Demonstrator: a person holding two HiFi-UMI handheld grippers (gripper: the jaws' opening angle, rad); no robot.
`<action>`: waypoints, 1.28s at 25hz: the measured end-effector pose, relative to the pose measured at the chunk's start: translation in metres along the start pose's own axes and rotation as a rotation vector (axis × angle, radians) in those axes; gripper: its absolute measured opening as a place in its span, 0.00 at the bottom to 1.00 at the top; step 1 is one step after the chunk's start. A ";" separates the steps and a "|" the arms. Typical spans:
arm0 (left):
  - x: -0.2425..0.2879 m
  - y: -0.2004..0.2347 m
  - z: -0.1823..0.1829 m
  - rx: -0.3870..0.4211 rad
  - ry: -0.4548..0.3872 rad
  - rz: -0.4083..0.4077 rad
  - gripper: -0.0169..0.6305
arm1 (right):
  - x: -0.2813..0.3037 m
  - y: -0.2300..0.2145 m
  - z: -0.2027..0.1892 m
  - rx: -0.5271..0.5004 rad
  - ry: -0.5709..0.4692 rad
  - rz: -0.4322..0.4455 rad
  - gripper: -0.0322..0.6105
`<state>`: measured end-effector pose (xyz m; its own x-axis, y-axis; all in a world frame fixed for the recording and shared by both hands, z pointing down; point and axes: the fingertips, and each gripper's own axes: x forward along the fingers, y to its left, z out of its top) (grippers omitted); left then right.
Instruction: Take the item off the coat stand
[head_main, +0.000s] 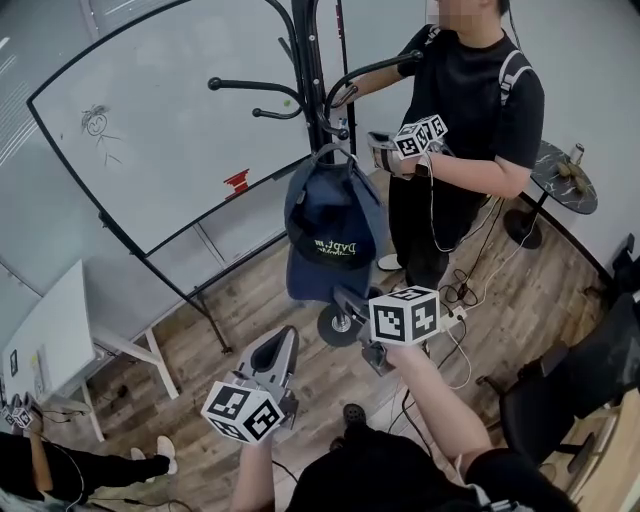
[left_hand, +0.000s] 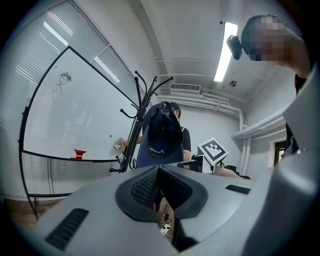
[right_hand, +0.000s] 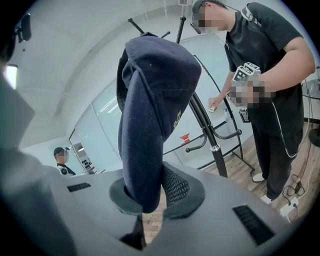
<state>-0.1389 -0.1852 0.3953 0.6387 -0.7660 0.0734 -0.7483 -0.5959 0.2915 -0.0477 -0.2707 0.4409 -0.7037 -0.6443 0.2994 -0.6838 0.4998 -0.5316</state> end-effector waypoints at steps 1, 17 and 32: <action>0.005 0.002 0.001 -0.001 0.001 0.000 0.05 | 0.004 -0.004 0.002 0.005 0.001 0.000 0.13; 0.034 0.030 -0.006 -0.018 0.017 0.020 0.05 | 0.034 -0.031 0.017 0.024 -0.001 -0.002 0.13; 0.055 0.037 0.007 0.005 0.012 -0.015 0.05 | 0.047 -0.057 0.039 0.081 -0.013 -0.006 0.13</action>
<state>-0.1322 -0.2509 0.4039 0.6522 -0.7538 0.0800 -0.7391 -0.6088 0.2883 -0.0344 -0.3522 0.4542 -0.6970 -0.6547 0.2924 -0.6694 0.4480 -0.5926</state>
